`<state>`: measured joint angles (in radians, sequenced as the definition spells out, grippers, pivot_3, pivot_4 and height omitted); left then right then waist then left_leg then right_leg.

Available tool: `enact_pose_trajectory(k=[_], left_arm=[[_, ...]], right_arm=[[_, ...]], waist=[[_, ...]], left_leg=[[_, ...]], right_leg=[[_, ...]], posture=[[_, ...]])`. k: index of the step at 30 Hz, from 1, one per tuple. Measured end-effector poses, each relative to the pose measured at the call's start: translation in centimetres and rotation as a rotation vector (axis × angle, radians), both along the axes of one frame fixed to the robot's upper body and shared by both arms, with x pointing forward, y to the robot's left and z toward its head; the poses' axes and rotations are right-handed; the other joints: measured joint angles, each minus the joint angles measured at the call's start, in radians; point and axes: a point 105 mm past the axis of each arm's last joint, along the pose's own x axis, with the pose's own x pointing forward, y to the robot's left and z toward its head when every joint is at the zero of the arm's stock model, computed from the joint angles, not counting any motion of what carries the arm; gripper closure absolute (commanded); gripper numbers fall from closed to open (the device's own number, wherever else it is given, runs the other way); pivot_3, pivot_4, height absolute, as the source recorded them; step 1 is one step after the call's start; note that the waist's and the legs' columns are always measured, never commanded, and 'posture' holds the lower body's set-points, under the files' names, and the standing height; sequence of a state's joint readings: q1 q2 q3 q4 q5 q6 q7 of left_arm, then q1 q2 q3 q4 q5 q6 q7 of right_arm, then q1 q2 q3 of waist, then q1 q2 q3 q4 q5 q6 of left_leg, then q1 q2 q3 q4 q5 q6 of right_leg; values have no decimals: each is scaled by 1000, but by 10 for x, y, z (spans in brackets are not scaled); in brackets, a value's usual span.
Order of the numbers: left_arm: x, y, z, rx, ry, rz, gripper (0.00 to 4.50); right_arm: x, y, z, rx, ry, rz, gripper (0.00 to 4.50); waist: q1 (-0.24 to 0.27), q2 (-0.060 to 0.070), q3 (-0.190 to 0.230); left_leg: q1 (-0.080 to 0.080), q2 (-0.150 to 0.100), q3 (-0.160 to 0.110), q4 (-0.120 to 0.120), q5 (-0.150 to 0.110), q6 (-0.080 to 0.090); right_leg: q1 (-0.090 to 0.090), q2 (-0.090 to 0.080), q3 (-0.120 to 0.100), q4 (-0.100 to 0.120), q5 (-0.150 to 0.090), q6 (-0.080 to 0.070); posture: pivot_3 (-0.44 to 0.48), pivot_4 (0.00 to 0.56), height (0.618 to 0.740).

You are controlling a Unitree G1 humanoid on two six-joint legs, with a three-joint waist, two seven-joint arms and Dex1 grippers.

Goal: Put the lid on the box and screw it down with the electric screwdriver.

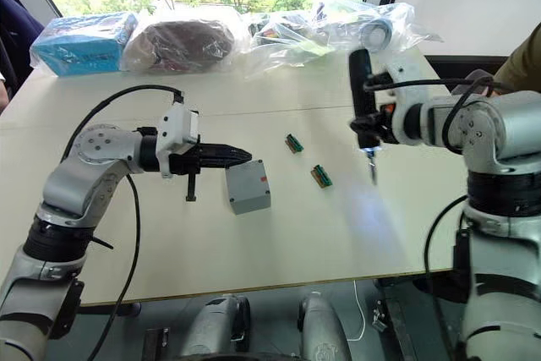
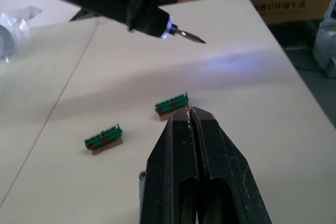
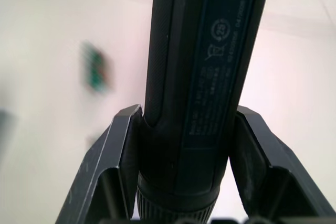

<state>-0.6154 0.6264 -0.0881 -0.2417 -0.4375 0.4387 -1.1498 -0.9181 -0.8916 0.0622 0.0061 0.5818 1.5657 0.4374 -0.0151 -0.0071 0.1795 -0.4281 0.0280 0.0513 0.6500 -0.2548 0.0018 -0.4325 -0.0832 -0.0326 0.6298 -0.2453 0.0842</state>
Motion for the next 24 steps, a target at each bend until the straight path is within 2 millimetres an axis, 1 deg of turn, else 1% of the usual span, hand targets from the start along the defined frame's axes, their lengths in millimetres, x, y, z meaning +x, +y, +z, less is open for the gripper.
enact_pose_trajectory(k=[2, 6, 8, 11, 16, 18, 20, 22, 23, 24], left_arm=[[-1, -2, 6, -11, -10, -8, 4500], [-2, -2, 9, -24, -11, -7, 4500], [-3, -1, 10, -23, -16, -1, 4500], [-4, 0, 14, -49, -7, 3, 4500], [-4, 1, 13, -55, 13, 16, 4500], [-4, 1, 13, -54, 11, 19, 4500], [-4, 2, 12, -53, 16, 28, 4500], [-3, 3, 8, -49, 35, 39, 4500], [-3, 4, 7, -48, 40, 42, 4500], [-2, 4, 7, -45, 45, 46, 4500]], right_arm=[[-1, -9, -13, -64, 81, -15, 2640], [2, -21, -37, -107, 199, -59, 2640], [5, -24, -46, -109, 232, -75, 2640], [12, -20, -59, -81, 267, -89, 2640], [20, -21, -64, -68, 268, -103, 2640], [23, -21, -65, -65, 257, -94, 1642], [27, -22, -66, -75, 238, -84, 1064], [28, -22, -65, -83, 228, -73, 311], [29, -22, -65, -84, 226, -69, 73], [29, -22, -63, -88, 218, -55, 73]], waist=[[-3, 0, 0], [-1, 0, 1], [0, 0, 1], [2, 0, 1], [2, -1, 1], [-2, -1, 1], [-1, -1, 1], [1, -1, 1], [1, -1, 1], [4, -1, 1]], left_leg=[[0, 1, 0, 0, 0, 0], [1, 2, 0, 0, 0, 0], [0, 2, 1, 0, 0, 0], [0, 2, 1, 1, 0, 0], [1, 2, 1, 3, 0, 0], [2, 2, 1, 4, 0, 0], [2, 2, 1, 5, 0, 0], [2, 2, 1, 7, 0, 0], [2, 2, 1, 7, 0, 0], [1, 2, 1, 7, 0, 0]], right_leg=[[0, 2, 0, 0, 0, 0], [-1, 4, 0, 1, 0, 0], [-1, 4, 0, 1, 0, 0], [-1, 3, 1, 1, 0, 1], [1, 3, 1, 1, 1, 1], [3, 4, 1, 1, 1, 2], [3, 3, 1, 1, 1, 2], [3, 4, 1, 2, 1, 2], [3, 4, 1, 2, 1, 2], [3, 4, 1, 2, 1, 2]], posture=[[0, 150, 740], [0, 150, 740], [0, 150, 740], [0, 150, 740], [0, 150, 740], [0, 150, 740], [0, 150, 740], [0, 150, 740], [0, 150, 740], [0, 150, 740]])
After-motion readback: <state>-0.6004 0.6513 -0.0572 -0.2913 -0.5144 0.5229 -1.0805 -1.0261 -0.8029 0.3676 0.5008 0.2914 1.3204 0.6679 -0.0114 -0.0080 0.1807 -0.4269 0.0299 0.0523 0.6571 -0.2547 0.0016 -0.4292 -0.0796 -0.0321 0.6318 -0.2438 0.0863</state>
